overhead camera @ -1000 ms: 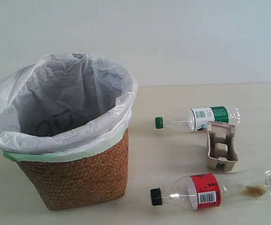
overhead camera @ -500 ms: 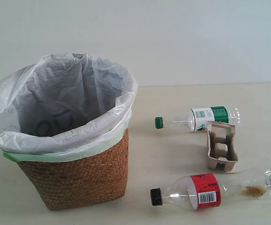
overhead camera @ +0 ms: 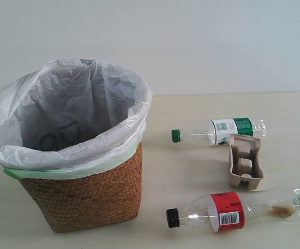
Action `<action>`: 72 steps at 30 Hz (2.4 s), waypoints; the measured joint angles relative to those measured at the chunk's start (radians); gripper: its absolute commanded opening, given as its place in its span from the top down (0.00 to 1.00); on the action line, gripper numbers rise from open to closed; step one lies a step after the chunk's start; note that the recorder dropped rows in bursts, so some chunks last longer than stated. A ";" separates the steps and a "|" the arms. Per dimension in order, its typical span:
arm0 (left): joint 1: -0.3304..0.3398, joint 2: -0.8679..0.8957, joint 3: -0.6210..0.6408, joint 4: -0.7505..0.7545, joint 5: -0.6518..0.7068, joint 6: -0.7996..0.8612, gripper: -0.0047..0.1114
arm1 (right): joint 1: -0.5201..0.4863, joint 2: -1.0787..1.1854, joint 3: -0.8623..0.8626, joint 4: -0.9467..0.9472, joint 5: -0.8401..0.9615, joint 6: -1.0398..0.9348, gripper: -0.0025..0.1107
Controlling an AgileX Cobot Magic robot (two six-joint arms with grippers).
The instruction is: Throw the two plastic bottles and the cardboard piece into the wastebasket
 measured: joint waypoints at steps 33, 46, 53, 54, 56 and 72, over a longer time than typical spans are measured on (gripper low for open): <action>0.000 0.000 0.000 0.000 0.000 0.000 0.93 | 0.000 0.000 0.000 0.434 -0.177 0.565 0.98; 0.000 0.000 0.000 0.000 0.000 0.000 0.93 | 0.000 0.496 -0.591 0.181 0.135 -0.069 0.98; 0.000 0.000 0.000 0.000 0.000 0.000 0.93 | 0.000 1.110 -1.133 -0.070 0.827 -0.722 0.98; 0.000 0.000 0.000 0.000 0.000 0.000 0.93 | 0.000 1.160 -1.138 -0.056 0.838 -0.812 0.98; 0.000 0.000 0.000 0.000 0.000 0.000 0.93 | 0.000 1.205 -1.138 -0.048 0.848 -0.894 0.98; 0.000 0.000 0.000 0.000 0.000 0.000 0.93 | 0.000 1.486 -1.084 0.077 0.802 -1.013 0.55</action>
